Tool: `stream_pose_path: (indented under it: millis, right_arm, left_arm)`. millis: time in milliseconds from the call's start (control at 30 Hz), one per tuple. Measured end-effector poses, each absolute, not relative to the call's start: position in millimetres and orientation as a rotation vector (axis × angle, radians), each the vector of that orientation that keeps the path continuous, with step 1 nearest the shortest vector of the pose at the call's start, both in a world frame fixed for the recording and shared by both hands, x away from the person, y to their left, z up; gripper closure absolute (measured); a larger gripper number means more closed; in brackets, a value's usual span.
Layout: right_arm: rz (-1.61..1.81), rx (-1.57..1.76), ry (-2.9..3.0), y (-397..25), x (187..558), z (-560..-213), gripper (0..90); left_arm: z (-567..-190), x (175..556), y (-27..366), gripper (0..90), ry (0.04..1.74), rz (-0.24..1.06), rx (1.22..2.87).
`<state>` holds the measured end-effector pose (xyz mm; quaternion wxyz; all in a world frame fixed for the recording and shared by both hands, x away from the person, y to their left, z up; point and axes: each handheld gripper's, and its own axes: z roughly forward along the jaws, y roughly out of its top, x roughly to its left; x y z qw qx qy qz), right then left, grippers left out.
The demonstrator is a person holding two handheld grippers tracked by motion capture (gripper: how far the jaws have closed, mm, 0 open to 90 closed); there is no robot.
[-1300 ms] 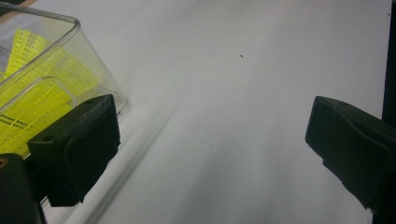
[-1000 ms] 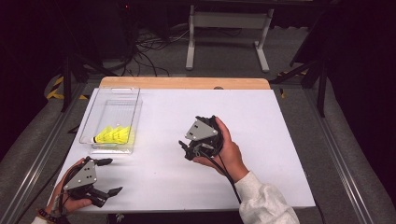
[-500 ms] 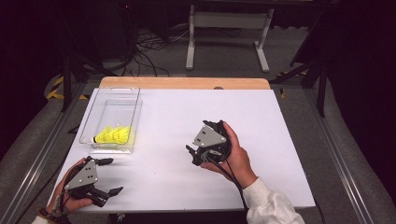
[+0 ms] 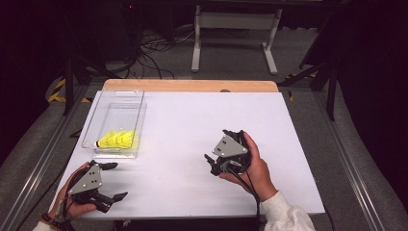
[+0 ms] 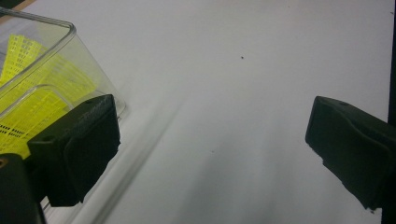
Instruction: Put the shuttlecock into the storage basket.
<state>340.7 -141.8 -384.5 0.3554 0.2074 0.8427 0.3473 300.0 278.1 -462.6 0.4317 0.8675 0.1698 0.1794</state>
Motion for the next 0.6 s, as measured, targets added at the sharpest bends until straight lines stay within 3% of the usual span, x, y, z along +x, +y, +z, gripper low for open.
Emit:
stream_pose_path:
  millis: [600]
  right_arm:
    - [0.918, 0.573, 2.182, -185, 321, -404, 9.2]
  left_arm:
    - [-462, 303, 276, 4.1, 0.415, 0.447, 2.17]
